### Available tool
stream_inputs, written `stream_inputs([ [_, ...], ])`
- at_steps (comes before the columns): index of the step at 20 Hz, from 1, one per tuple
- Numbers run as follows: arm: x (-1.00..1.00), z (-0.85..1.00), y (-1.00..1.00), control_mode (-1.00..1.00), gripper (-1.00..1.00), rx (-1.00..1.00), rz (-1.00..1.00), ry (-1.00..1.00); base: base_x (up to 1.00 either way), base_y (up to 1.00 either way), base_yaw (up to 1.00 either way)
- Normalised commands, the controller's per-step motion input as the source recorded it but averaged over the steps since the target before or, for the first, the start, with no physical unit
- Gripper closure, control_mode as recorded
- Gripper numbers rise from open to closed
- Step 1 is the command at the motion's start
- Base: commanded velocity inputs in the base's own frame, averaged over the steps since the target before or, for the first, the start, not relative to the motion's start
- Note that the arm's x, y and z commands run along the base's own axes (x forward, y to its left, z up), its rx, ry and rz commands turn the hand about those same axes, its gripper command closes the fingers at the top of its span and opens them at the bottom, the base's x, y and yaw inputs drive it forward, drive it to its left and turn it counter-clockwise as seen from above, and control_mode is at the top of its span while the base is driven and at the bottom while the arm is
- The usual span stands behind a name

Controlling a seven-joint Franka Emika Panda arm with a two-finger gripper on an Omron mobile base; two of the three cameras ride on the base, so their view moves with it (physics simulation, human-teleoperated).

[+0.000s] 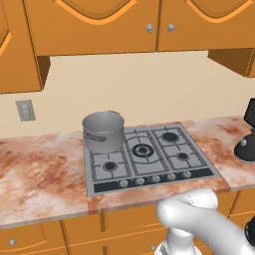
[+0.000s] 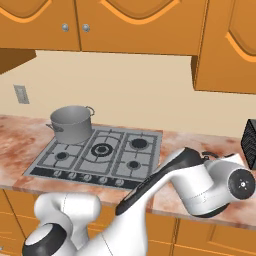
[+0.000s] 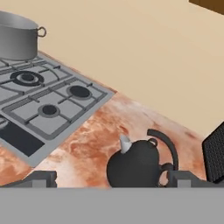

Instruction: Pick the kettle from the counter and place it on a stove burner. Then turn the burner on.

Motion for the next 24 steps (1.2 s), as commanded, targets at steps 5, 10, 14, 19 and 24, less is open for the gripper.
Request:
stream_inputs([
  [5,0.43,0.00,-0.06,-1.00,-1.00,0.00,0.03,0.00,0.00,0.00,0.00],
  [10,0.32,0.00,-0.16,-1.00,-1.00,0.00,0.06,0.02,0.00,0.00,0.00],
  [14,0.31,0.00,-0.23,-1.00,-1.00,0.00,0.08,0.04,0.00,0.00,0.00],
  [19,0.23,0.00,-0.26,-1.00,-1.00,0.00,0.11,0.07,0.00,0.00,0.00],
  [24,0.12,0.00,-0.23,-1.00,-1.00,0.00,0.13,0.12,0.00,0.00,0.00],
])
